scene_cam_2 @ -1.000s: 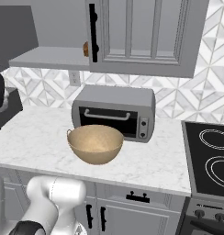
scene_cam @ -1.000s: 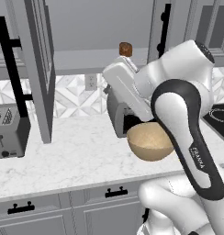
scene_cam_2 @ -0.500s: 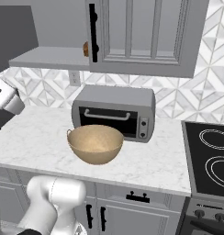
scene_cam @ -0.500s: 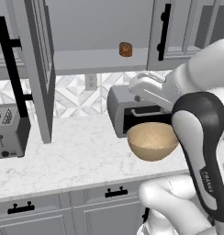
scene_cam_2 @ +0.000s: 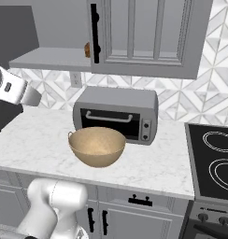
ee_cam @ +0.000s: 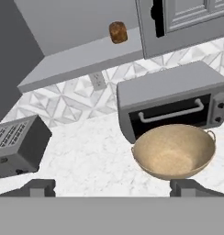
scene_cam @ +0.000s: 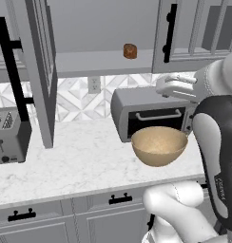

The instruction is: Open the cabinet, pick up the bread from the cabinet and place it in the basket. Then move the basket to the dining counter.

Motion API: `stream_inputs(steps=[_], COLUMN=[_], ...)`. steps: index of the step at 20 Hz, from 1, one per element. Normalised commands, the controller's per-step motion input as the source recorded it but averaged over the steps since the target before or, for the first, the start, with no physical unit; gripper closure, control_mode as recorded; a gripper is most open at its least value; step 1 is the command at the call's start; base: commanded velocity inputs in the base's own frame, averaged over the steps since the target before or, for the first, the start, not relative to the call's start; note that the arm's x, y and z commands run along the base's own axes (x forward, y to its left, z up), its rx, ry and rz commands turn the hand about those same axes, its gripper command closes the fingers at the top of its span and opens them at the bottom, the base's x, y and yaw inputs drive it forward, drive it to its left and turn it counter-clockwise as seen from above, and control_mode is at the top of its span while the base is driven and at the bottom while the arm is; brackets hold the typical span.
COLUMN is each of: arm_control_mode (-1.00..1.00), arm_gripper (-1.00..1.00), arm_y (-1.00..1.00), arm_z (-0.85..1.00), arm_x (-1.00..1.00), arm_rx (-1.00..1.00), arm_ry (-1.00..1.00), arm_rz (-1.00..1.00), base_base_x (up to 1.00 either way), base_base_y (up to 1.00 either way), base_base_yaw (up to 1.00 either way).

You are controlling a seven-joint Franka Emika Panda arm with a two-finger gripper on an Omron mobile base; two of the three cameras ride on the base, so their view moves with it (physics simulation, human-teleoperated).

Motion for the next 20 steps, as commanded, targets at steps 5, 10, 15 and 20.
stream_inputs(steps=[5,10,15,20], arm_control_mode=[-1.00,-1.00,-1.00,-1.00], arm_gripper=[-1.00,-1.00,-1.00,-1.00], arm_y=[-0.17,-0.63,-0.64,-0.12], arm_z=[0.41,0.49,0.27,-0.21], arm_x=[0.00,0.38,0.91,0.83], arm_rx=[-0.10,-0.05,0.00,-0.01], arm_ry=[-0.06,0.03,0.01,-0.12], arm_rz=[0.01,0.05,0.12,0.11], base_base_x=[0.00,0.00,0.00,0.00], base_base_y=[0.00,0.00,0.00,0.00], base_base_yaw=[0.00,0.00,0.00,0.00])
